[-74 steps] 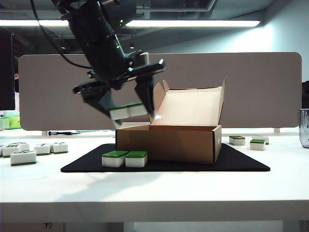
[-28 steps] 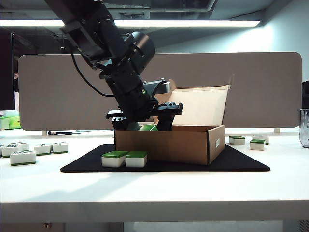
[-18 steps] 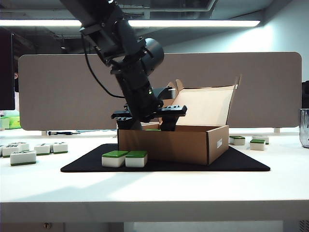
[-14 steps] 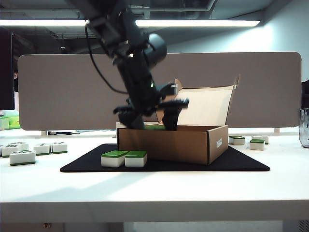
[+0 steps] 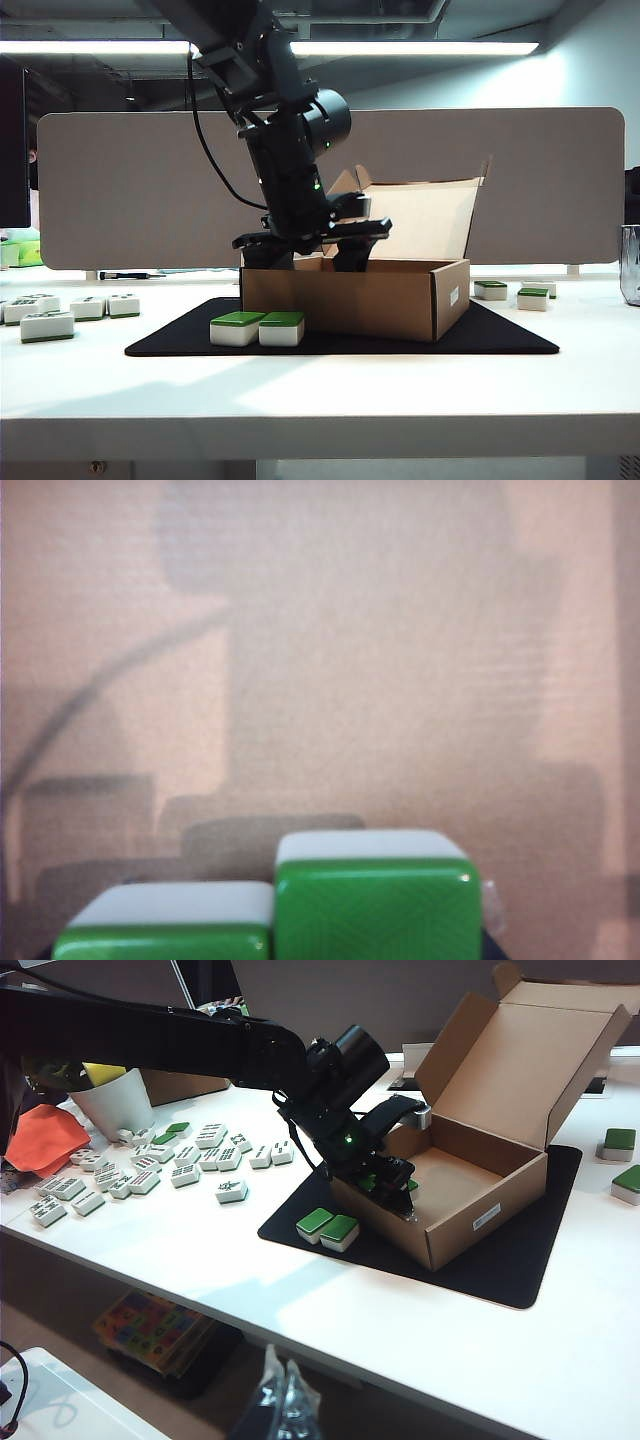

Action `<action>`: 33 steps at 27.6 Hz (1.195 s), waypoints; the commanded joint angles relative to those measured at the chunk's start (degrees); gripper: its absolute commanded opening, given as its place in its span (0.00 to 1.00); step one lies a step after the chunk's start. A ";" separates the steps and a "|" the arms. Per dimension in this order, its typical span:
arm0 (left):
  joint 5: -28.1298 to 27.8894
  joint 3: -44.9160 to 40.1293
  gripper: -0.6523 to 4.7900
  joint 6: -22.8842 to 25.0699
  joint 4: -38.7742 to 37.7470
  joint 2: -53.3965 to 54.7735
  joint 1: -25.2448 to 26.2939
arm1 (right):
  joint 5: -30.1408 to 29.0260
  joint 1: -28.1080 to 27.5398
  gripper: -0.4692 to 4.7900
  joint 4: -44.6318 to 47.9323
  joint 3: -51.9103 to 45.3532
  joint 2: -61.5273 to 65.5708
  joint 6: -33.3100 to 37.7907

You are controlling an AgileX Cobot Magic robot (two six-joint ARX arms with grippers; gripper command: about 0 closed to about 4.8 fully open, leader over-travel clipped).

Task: Pick up four mahjong tiles and put them into the paper box.

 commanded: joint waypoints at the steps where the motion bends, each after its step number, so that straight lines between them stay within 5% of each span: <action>1: 0.26 0.22 0.70 0.04 -1.01 0.55 -0.09 | -0.13 0.00 0.09 0.52 0.20 -0.70 0.04; 8: 0.24 0.22 0.97 0.04 -1.16 0.87 -0.07 | -0.11 -0.02 0.09 0.52 0.20 -0.70 0.04; 16: 0.24 0.46 0.98 0.24 -1.62 0.85 -0.07 | -0.13 -0.02 0.09 0.50 0.20 -0.70 0.04; 19: 5.64 0.46 1.00 1.29 -2.12 0.74 -0.17 | -0.11 0.00 0.09 0.50 0.20 -0.70 0.04; 24: 7.61 0.48 1.00 -3.19 0.22 0.48 -0.04 | -0.11 0.00 0.09 0.48 0.20 -0.70 0.04; 33: -4.22 5.38 1.00 1.33 -3.04 0.11 -0.52 | -0.11 -0.02 0.09 0.46 0.20 -0.70 0.04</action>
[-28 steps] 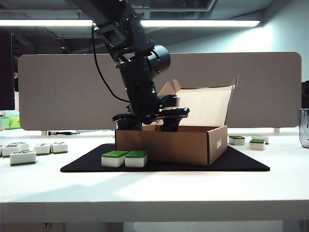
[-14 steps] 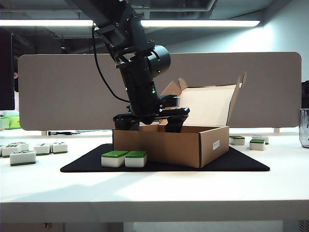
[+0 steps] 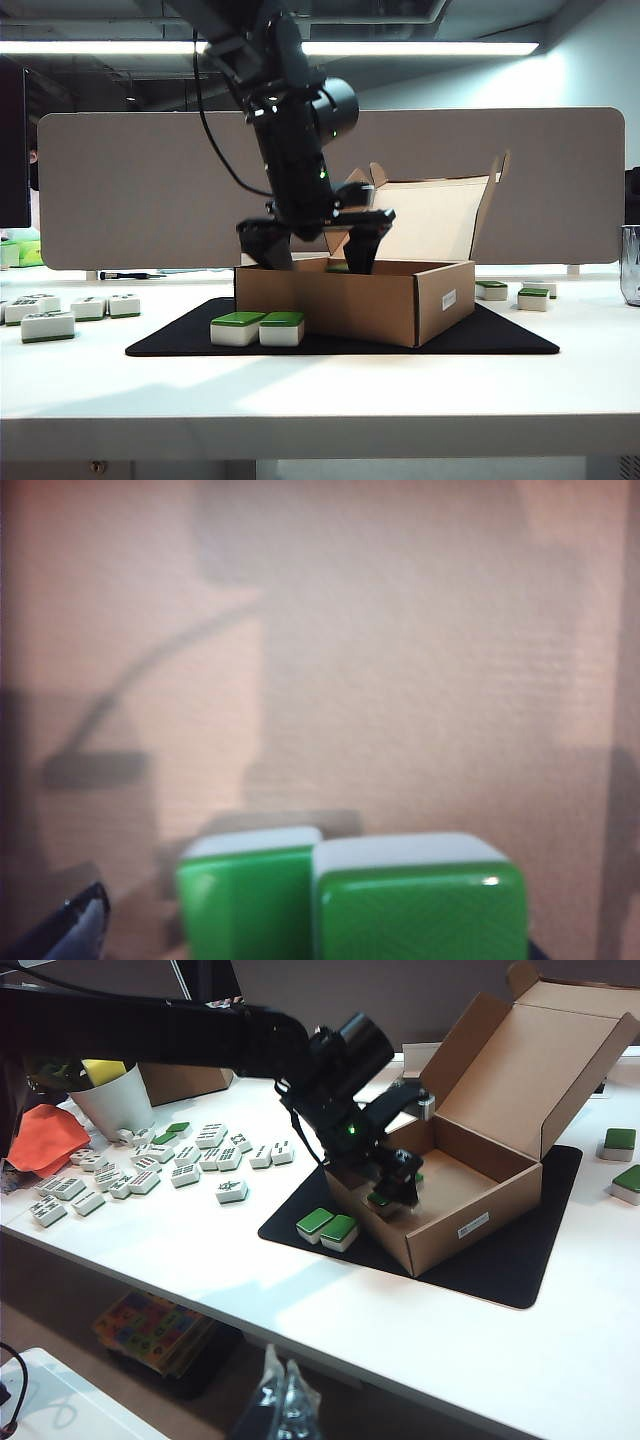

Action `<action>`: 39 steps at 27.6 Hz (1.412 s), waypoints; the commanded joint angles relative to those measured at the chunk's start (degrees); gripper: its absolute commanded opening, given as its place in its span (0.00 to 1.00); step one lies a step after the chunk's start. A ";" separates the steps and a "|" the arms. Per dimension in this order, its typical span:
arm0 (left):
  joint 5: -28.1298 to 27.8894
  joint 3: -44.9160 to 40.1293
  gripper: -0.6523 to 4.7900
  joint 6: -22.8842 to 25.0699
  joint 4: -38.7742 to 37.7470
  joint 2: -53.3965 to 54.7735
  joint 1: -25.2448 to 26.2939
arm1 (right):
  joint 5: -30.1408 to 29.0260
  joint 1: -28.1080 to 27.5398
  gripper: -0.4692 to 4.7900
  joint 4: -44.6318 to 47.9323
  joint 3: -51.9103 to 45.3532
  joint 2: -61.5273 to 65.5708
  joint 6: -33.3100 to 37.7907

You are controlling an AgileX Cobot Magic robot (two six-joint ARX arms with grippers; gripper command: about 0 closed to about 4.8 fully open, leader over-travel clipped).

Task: Pick up four mahjong tiles and put them into the paper box.

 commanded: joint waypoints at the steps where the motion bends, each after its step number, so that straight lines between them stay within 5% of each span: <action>1: -0.76 1.31 1.00 0.79 0.22 -0.48 -0.11 | -0.11 -0.02 0.09 0.20 0.20 -0.70 0.04; 9: 5.92 3.74 1.00 0.48 -4.24 -0.57 -3.08 | -0.11 -0.02 0.09 -0.35 0.17 -0.70 0.04; 12: -2.43 6.64 1.00 0.94 -5.29 -0.59 -3.91 | -0.11 -0.02 0.09 -0.46 0.17 -0.70 0.04; 15: -14.93 8.74 1.00 7.85 -7.04 -0.55 -4.39 | -0.11 -0.02 0.09 -0.85 0.17 -0.70 0.04; 20: -17.14 8.98 1.00 7.82 -7.61 -0.68 -4.63 | -0.09 -0.02 0.09 -0.85 0.17 -0.70 0.04; 22: -16.98 8.98 0.83 7.82 -7.32 -0.68 -5.07 | -0.09 -0.02 0.09 -0.85 0.17 -0.70 0.04; 23: -17.03 8.98 0.59 7.85 -7.02 -0.68 -5.46 | -0.09 -0.02 0.09 -0.81 0.17 -0.70 0.04; 25: -15.37 8.98 0.37 7.82 -6.95 -0.68 -5.44 | -0.09 -0.02 0.09 -0.79 0.17 -0.70 0.04; 27: -11.58 8.98 0.19 7.82 -6.86 -0.68 -5.44 | -0.09 -0.02 0.09 -0.76 0.17 -0.70 0.04; 28: -9.92 8.98 0.19 7.82 -6.71 -0.68 -5.44 | -0.09 -0.02 0.09 -0.79 0.17 -0.70 0.04; 32: -8.46 8.98 0.26 7.82 -6.03 -0.68 -5.44 | -0.09 -0.02 0.09 -0.79 0.17 -0.70 0.04; 34: -8.46 8.98 0.57 7.82 -6.05 -0.66 -5.42 | -0.09 -0.02 0.09 -0.81 0.17 -0.70 0.04; 37: -8.39 8.98 0.82 7.65 -6.16 -0.68 -5.44 | -0.09 -0.02 0.09 -0.79 0.17 -0.70 0.04; 39: -6.32 8.98 0.87 3.85 -6.27 -0.70 -5.44 | -0.09 -0.02 0.09 -0.81 0.17 -0.70 0.04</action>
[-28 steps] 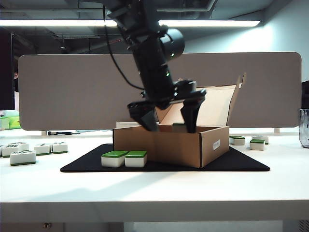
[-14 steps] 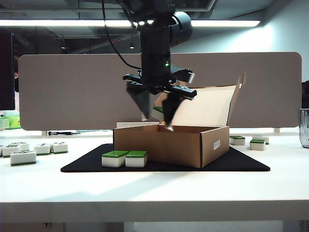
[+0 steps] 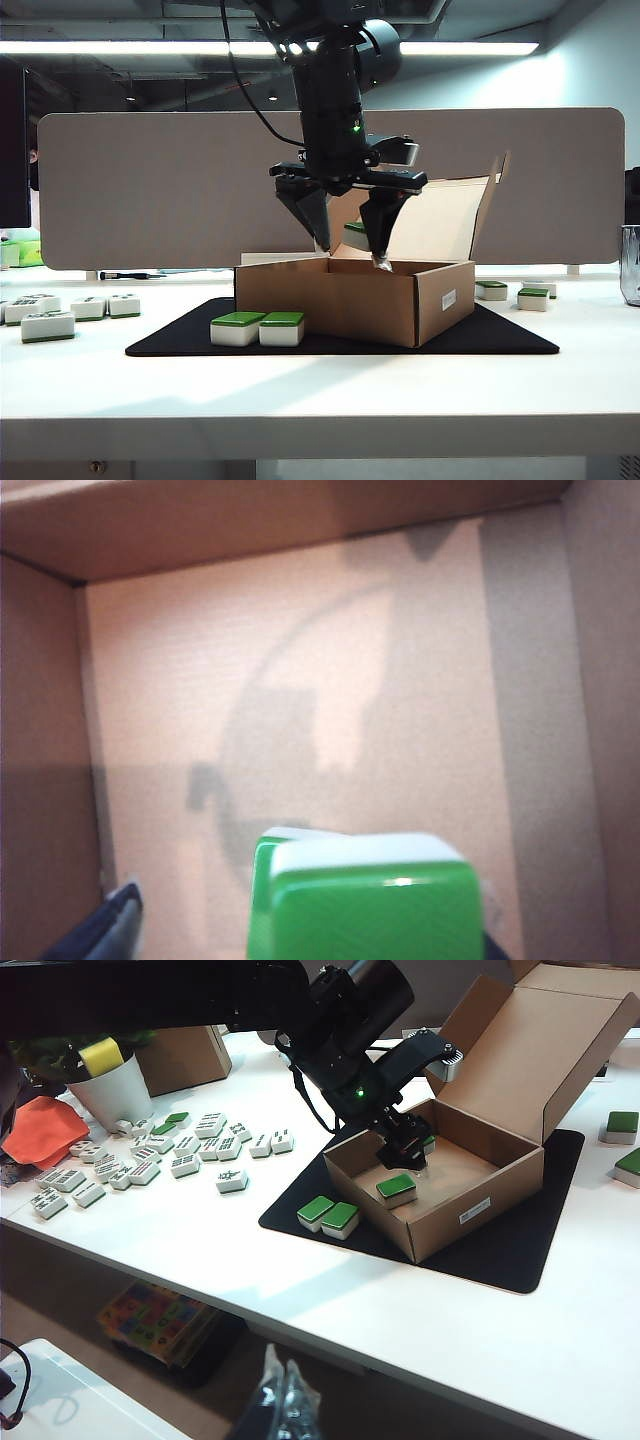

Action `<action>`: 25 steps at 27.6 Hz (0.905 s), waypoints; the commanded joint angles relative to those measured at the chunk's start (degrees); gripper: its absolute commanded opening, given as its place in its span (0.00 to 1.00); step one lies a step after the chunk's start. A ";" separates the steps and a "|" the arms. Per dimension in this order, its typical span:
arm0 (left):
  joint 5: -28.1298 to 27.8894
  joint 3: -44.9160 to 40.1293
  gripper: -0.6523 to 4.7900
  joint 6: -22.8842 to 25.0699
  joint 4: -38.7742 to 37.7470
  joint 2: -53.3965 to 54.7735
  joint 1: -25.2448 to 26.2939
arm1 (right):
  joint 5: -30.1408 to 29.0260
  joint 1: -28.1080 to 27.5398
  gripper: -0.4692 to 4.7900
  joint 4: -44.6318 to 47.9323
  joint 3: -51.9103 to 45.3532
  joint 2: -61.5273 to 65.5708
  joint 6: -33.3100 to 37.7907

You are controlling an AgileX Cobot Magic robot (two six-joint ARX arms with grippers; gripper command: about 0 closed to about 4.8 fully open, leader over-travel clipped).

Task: Pick up four mahjong tiles and put them into the paper box.

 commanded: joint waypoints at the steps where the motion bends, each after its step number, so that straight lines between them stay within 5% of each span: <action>1: 4.09 0.42 0.87 -6.84 0.81 -0.42 -0.04 | -0.11 -0.02 0.09 0.63 0.20 -0.70 0.04; 4: 7.72 0.42 0.86 -7.02 0.37 0.04 0.04 | -0.17 -0.02 0.09 0.61 0.20 -0.70 0.04; 15: 3.78 0.39 0.84 -5.84 0.94 0.44 0.04 | -0.11 -0.02 0.09 -0.81 0.20 -0.70 0.04; 25: 8.41 8.44 0.85 -6.16 -11.56 0.39 0.52 | -0.11 -0.02 0.09 -0.76 0.20 -0.70 0.04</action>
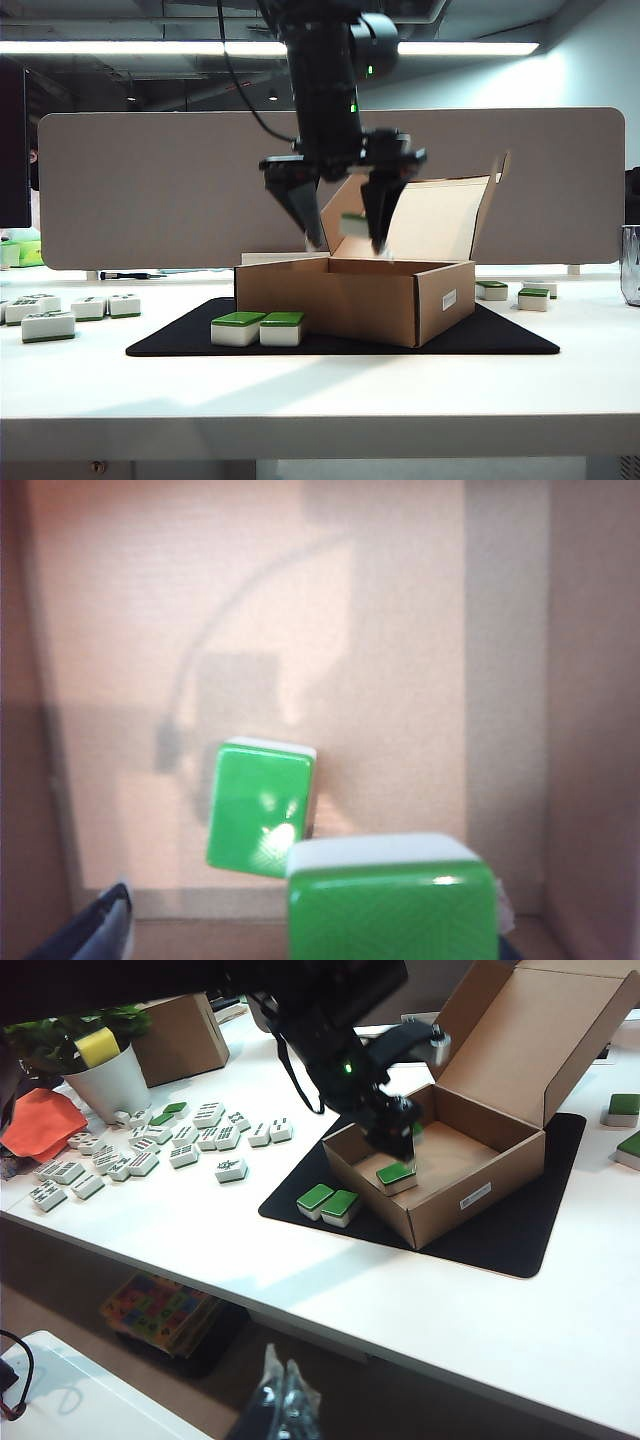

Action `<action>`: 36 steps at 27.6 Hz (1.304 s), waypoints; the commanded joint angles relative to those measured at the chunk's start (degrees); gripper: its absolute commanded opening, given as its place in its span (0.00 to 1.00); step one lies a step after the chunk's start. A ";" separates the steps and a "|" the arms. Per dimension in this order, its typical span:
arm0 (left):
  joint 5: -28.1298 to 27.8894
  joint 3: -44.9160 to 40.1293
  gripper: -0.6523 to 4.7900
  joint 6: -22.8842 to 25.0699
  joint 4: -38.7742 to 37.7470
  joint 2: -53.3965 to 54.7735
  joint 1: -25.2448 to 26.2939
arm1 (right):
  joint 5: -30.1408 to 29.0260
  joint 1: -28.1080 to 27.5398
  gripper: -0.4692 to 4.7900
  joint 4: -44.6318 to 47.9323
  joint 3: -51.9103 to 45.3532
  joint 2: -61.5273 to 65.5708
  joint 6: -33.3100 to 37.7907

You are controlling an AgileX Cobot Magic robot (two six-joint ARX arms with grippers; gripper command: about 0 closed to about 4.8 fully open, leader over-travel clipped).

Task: Pick up four mahjong tiles and put them into the paper box.

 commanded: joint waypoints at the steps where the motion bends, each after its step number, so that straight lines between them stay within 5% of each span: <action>1: 6.49 3.34 0.85 -0.13 -0.50 -0.48 0.46 | -0.11 -0.02 0.09 0.74 0.20 -0.70 0.04; 8: 30.99 5.97 0.85 -4.15 1.73 -0.46 3.56 | -0.09 -0.02 0.09 0.63 0.20 -0.70 0.04; 18: 49.20 5.90 0.85 -12.24 2.86 -0.39 11.34 | 1.64 -0.02 0.09 4.09 -1.09 -0.70 0.04; 32: 57.02 5.88 0.84 -17.97 2.89 -0.35 12.00 | 1.60 -0.02 0.09 5.68 -5.14 -0.70 0.04; 36: 59.01 5.88 0.74 -18.58 3.76 -0.09 12.00 | 1.62 -0.02 0.09 5.68 -5.14 -0.70 0.04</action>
